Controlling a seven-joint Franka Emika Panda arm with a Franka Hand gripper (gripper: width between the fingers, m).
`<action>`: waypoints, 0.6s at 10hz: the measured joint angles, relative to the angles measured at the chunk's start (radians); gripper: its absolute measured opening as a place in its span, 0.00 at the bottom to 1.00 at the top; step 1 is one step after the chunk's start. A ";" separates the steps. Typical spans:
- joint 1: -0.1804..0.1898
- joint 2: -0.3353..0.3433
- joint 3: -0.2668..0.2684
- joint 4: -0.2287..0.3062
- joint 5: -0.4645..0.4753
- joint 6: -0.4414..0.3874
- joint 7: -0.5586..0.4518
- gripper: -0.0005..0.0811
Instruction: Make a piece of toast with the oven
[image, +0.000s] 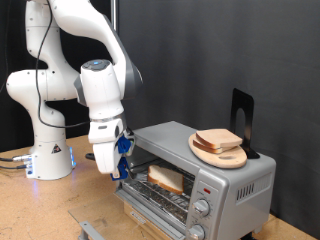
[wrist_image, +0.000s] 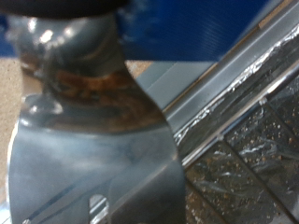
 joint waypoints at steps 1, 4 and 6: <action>-0.004 0.000 0.000 -0.002 -0.018 -0.004 0.003 0.49; -0.046 0.001 -0.003 -0.014 -0.115 -0.033 0.034 0.49; -0.064 0.000 -0.012 -0.021 -0.123 -0.043 0.023 0.49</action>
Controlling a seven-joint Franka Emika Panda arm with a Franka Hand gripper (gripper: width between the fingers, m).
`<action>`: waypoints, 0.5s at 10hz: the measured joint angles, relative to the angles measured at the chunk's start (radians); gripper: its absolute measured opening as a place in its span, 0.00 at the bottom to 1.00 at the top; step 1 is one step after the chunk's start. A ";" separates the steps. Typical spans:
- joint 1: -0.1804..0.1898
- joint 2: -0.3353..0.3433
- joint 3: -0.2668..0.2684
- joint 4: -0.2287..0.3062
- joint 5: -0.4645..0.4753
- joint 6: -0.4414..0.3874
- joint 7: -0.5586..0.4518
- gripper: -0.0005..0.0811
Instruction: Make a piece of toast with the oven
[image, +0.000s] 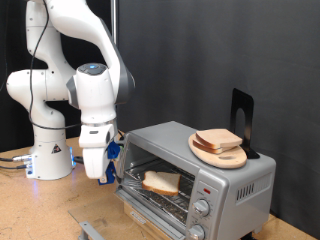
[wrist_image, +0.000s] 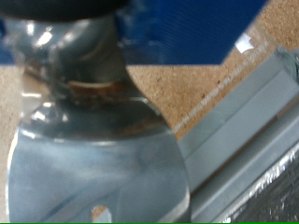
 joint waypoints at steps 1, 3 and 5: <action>-0.009 -0.001 -0.005 -0.001 -0.001 -0.011 -0.013 0.49; -0.019 -0.001 -0.021 -0.002 0.000 -0.019 -0.044 0.49; -0.020 -0.002 -0.029 -0.003 0.013 -0.024 -0.065 0.49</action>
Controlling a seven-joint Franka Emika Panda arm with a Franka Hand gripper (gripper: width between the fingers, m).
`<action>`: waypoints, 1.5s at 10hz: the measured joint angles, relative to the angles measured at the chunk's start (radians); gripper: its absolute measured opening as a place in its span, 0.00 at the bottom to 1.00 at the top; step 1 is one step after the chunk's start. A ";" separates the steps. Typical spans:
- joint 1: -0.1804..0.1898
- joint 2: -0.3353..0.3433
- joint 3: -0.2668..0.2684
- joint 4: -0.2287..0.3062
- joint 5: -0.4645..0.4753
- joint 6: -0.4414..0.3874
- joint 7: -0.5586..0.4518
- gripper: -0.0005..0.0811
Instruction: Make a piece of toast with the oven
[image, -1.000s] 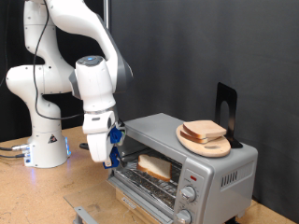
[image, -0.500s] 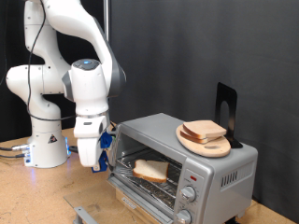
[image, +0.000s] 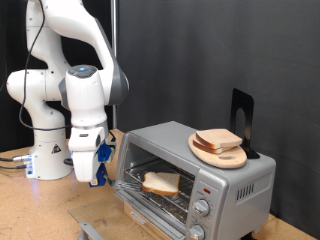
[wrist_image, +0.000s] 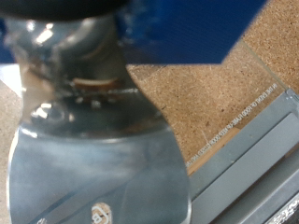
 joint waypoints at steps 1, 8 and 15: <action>0.000 -0.003 -0.001 0.000 0.010 -0.004 -0.006 0.49; 0.000 -0.061 -0.020 0.009 0.086 -0.081 -0.076 0.49; 0.005 -0.053 0.058 0.011 0.075 -0.042 0.055 0.49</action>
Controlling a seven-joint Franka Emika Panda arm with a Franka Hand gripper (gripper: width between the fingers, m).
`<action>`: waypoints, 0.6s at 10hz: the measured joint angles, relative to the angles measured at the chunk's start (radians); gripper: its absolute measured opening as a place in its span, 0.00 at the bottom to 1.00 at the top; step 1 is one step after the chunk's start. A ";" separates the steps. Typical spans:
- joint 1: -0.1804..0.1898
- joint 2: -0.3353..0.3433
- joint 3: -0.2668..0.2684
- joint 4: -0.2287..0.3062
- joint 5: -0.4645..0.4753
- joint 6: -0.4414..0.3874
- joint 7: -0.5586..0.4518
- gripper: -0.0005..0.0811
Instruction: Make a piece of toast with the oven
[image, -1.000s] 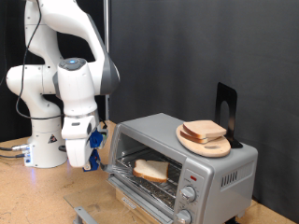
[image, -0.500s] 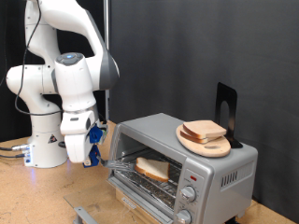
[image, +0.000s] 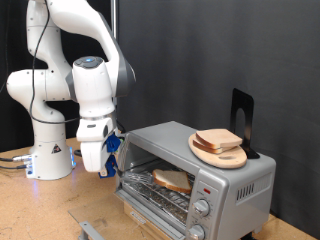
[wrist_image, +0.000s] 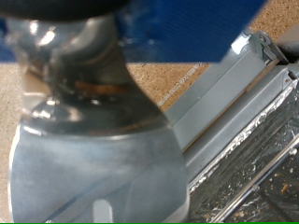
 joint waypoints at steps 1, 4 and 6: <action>-0.001 -0.001 -0.005 0.000 0.000 -0.011 -0.027 0.49; -0.025 -0.021 -0.065 0.001 -0.004 -0.095 -0.165 0.49; -0.046 -0.039 -0.109 0.015 -0.004 -0.163 -0.225 0.49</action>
